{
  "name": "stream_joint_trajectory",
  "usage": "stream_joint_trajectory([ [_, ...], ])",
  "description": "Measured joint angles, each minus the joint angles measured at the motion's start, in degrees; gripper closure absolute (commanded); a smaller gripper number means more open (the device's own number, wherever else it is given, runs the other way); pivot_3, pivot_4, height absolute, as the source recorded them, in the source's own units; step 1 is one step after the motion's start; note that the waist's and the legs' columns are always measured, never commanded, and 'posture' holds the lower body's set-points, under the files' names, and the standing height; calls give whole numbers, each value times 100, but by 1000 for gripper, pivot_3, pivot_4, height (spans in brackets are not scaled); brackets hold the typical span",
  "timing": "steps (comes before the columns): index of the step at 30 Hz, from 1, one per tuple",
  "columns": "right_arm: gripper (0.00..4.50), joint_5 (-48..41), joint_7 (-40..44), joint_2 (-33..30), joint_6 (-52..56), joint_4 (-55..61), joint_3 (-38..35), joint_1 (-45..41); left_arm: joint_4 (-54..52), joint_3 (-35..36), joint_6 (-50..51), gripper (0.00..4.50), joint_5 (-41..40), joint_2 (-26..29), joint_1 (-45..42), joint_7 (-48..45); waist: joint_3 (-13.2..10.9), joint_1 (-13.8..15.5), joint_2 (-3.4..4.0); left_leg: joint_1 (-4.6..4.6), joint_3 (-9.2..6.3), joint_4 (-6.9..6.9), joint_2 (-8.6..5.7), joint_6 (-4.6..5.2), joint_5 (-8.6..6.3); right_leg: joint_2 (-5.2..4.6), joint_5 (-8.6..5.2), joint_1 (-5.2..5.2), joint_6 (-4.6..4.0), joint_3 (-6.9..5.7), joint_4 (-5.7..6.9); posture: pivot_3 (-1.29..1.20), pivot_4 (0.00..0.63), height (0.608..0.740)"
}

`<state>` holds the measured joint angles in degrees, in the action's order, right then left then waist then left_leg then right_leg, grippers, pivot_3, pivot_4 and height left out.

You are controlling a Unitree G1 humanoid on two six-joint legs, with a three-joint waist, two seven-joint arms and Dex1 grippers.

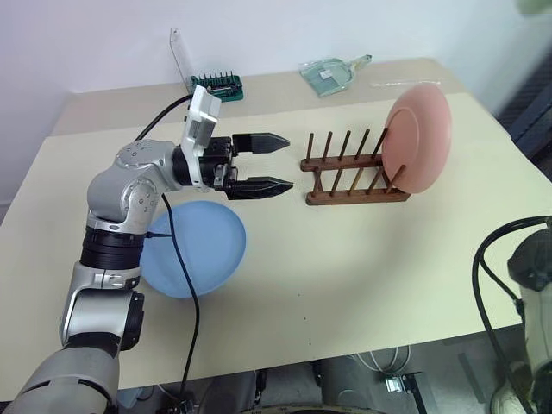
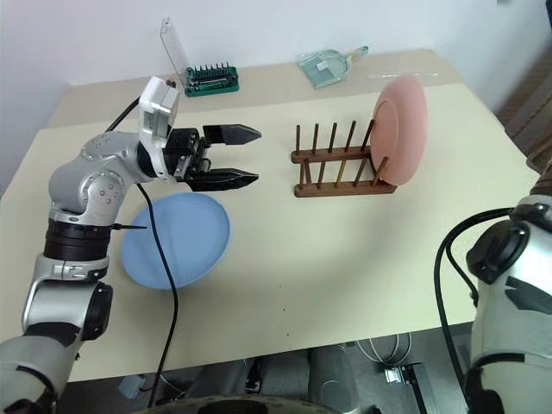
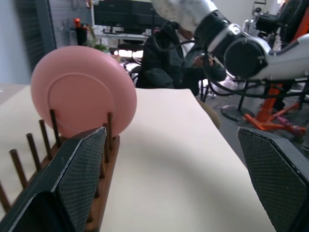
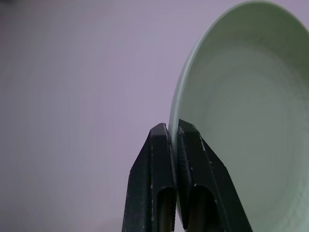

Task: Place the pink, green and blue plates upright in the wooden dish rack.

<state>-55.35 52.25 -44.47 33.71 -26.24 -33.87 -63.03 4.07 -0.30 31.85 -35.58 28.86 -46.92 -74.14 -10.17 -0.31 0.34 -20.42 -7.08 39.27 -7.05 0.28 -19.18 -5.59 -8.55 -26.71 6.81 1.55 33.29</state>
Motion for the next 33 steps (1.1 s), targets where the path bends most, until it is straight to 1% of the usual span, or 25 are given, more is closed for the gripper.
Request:
stream_joint_trajectory([
  [2,4481,-773,-243,-5,1192,444,-51,219,38,7,-16,0,2,17,0,16,0,0,0,1,0,0,0,0,0,0,0,-1,0,0,-1,0,150,740],
  [4,4481,-1301,-442,-26,2084,588,-49,408,88,7,-52,0,6,24,-1,14,0,-9,0,2,1,-1,0,0,0,0,0,-1,-1,0,-1,0,150,740],
  [5,4481,-1420,-472,-90,2427,651,-4,576,134,5,-103,0,11,31,-4,6,1,-8,0,2,2,-1,0,0,0,-1,0,-1,-1,1,-1,0,150,740],
  [8,4481,-1465,-376,-197,3018,913,271,1186,257,8,-192,0,55,135,-2,-24,1,-21,0,0,11,0,-1,2,-1,-3,1,-4,0,2,1,0,150,740],
  [10,4481,-1423,-353,-192,3149,866,423,1317,264,7,-271,0,111,168,-3,-42,1,-33,1,2,17,0,0,2,-1,-3,1,-6,0,5,3,0,150,740],
  [15,4481,-1325,-381,-165,3221,467,436,1304,269,2,-404,0,187,249,-2,-61,1,-34,1,2,21,0,1,3,-1,-2,1,-7,0,6,3,0,150,740],
  [22,4481,-976,-253,-73,3175,447,673,1407,256,2,-402,0,186,255,33,-22,1,-35,0,2,21,0,1,3,-1,-2,1,-7,1,5,3,0,150,740],
  [33,4481,-452,-302,142,3048,453,926,1559,171,1,-390,0,186,293,138,44,1,-36,0,2,21,0,1,3,-1,-2,1,-8,1,5,3,0,150,740],
])
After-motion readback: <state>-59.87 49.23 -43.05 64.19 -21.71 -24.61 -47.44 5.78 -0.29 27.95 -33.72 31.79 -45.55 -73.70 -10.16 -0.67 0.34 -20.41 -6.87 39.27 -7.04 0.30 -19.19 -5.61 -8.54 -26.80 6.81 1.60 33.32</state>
